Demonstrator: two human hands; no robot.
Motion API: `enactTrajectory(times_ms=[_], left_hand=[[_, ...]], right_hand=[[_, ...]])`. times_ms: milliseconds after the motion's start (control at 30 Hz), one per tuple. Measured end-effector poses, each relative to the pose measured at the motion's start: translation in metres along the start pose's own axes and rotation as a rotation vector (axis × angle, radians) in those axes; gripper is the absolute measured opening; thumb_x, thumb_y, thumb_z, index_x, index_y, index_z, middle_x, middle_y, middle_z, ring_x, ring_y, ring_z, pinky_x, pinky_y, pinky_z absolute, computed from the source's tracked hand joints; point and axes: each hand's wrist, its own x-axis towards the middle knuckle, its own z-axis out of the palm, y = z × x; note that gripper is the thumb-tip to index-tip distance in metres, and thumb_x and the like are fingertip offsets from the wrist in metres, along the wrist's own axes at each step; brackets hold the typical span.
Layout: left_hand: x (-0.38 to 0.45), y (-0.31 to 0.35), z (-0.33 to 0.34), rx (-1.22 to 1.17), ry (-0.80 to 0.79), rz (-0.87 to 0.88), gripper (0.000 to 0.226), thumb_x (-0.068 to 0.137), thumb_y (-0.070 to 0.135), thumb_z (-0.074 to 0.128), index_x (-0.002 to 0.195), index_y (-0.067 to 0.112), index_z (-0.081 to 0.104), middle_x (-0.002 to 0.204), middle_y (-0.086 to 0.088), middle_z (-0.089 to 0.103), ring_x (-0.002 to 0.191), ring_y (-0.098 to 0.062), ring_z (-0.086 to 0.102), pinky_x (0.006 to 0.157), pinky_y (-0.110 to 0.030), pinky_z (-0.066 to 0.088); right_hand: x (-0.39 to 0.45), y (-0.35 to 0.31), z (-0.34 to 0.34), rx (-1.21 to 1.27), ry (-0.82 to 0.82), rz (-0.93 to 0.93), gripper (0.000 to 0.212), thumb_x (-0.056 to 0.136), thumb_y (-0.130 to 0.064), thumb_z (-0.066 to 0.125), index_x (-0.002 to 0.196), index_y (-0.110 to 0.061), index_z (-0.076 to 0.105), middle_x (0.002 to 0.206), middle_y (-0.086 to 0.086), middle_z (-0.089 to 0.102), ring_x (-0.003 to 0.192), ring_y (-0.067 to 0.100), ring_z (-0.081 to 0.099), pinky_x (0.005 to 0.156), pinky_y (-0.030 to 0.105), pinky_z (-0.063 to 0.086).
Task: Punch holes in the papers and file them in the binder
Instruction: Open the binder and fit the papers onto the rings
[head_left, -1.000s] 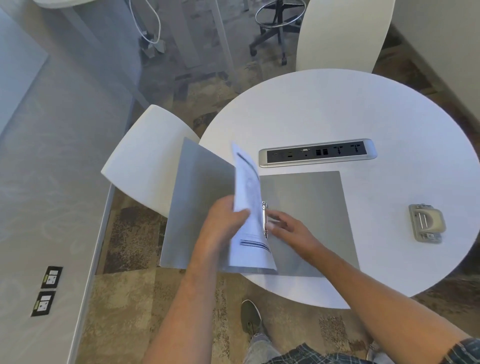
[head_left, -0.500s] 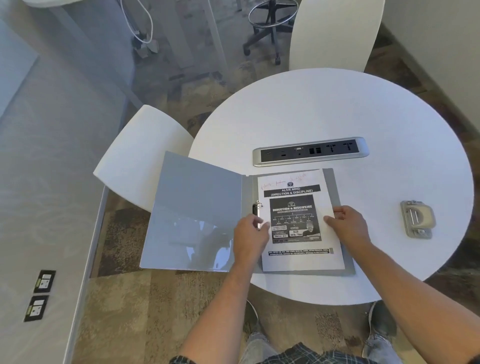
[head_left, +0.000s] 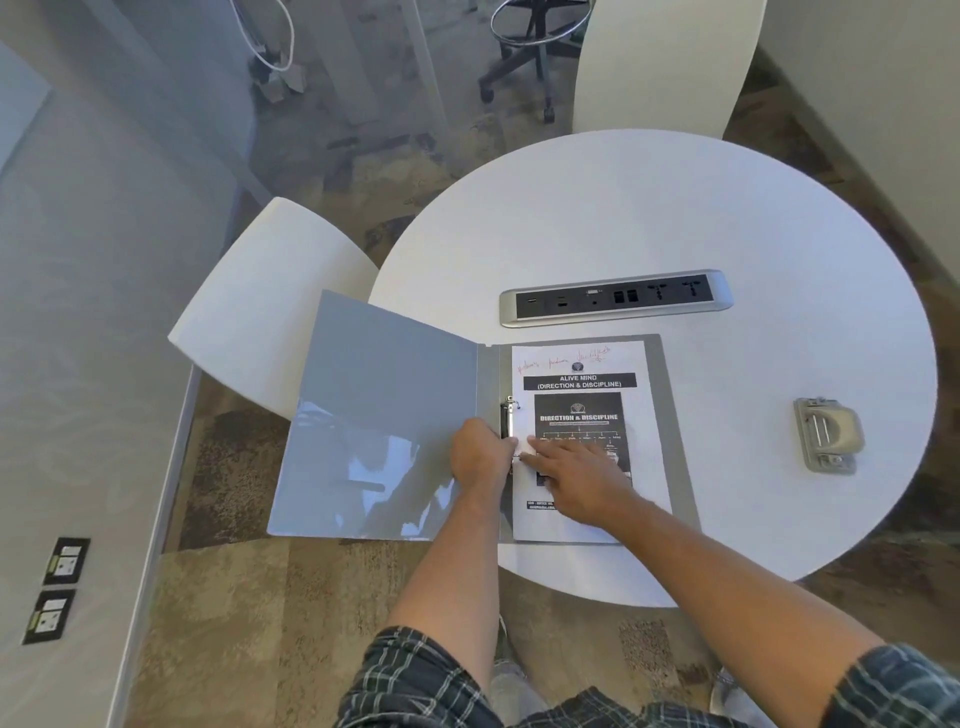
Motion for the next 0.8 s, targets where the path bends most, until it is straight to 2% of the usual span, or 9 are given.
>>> enactTrajectory(times_ms=[133, 200, 300, 467, 600, 700, 733, 800], left_hand=[[0.007, 0.004, 0.001, 0.023, -0.024, -0.060, 0.034, 0.076, 0.028, 0.084, 0.100, 0.008, 0.073, 0.095, -0.008, 0.077, 0.088, -0.030, 0.073, 0.062, -0.030, 0.050], [0.008, 0.007, 0.000, 0.061, -0.026, -0.057, 0.029, 0.076, 0.019, 0.077, 0.101, 0.006, 0.070, 0.093, -0.009, 0.075, 0.086, -0.030, 0.071, 0.060, -0.029, 0.049], [0.004, 0.012, 0.001, 0.161, -0.024, 0.025, 0.016, 0.077, 0.010, 0.068, 0.092, 0.006, 0.067, 0.090, -0.008, 0.071, 0.083, -0.032, 0.068, 0.060, -0.030, 0.047], [0.002, 0.011, 0.009, 0.231, 0.029, 0.131, 0.020, 0.087, 0.012, 0.062, 0.106, 0.006, 0.065, 0.104, -0.011, 0.068, 0.095, -0.033, 0.068, 0.065, -0.033, 0.045], [0.003, 0.008, 0.005, 0.091, 0.077, 0.141, 0.020, 0.084, 0.006, 0.063, 0.103, 0.010, 0.061, 0.095, -0.006, 0.069, 0.088, -0.030, 0.066, 0.061, -0.032, 0.045], [0.004, 0.004, 0.004, -0.095, 0.098, 0.150, 0.031, 0.082, 0.012, 0.075, 0.106, 0.016, 0.055, 0.091, -0.002, 0.069, 0.081, -0.024, 0.067, 0.060, -0.032, 0.050], [0.003, 0.004, 0.004, -0.135, 0.095, 0.147, 0.033, 0.082, 0.017, 0.079, 0.107, 0.018, 0.058, 0.091, 0.000, 0.070, 0.081, -0.022, 0.067, 0.063, -0.031, 0.051], [0.003, 0.001, 0.007, -0.200, 0.083, 0.167, 0.021, 0.081, 0.025, 0.082, 0.097, 0.020, 0.070, 0.086, 0.005, 0.073, 0.080, -0.017, 0.069, 0.070, -0.029, 0.055]], right_hand=[[-0.002, 0.007, 0.005, -0.020, -0.038, -0.003, 0.064, 0.106, -0.028, 0.045, 0.164, -0.037, 0.020, 0.173, -0.012, 0.011, 0.157, 0.019, 0.019, 0.124, 0.047, 0.022], [-0.003, 0.008, 0.005, 0.016, -0.053, 0.005, 0.064, 0.106, -0.030, 0.046, 0.164, -0.039, 0.019, 0.173, -0.014, 0.009, 0.158, 0.018, 0.017, 0.125, 0.048, 0.022], [-0.004, 0.008, 0.003, 0.042, -0.058, 0.013, 0.064, 0.106, -0.034, 0.047, 0.163, -0.041, 0.018, 0.173, -0.015, 0.009, 0.158, 0.017, 0.016, 0.125, 0.048, 0.020], [-0.005, 0.007, 0.001, 0.056, -0.062, 0.023, 0.064, 0.106, -0.034, 0.047, 0.163, -0.040, 0.018, 0.173, -0.015, 0.009, 0.158, 0.018, 0.015, 0.125, 0.050, 0.018], [-0.005, 0.007, 0.002, 0.065, -0.068, 0.021, 0.065, 0.106, -0.034, 0.047, 0.164, -0.040, 0.017, 0.173, -0.015, 0.008, 0.158, 0.018, 0.015, 0.124, 0.051, 0.020], [-0.006, 0.007, 0.002, 0.080, -0.063, 0.026, 0.067, 0.106, -0.033, 0.047, 0.164, -0.039, 0.014, 0.173, -0.015, 0.008, 0.158, 0.017, 0.014, 0.124, 0.050, 0.019], [-0.006, 0.006, 0.001, 0.100, -0.055, 0.032, 0.070, 0.105, -0.032, 0.049, 0.165, -0.038, 0.013, 0.173, -0.015, 0.010, 0.158, 0.017, 0.015, 0.124, 0.050, 0.019], [-0.008, 0.004, -0.001, 0.159, -0.035, 0.060, 0.076, 0.103, -0.030, 0.055, 0.165, -0.036, 0.011, 0.172, -0.012, 0.019, 0.157, 0.017, 0.020, 0.124, 0.048, 0.019]])
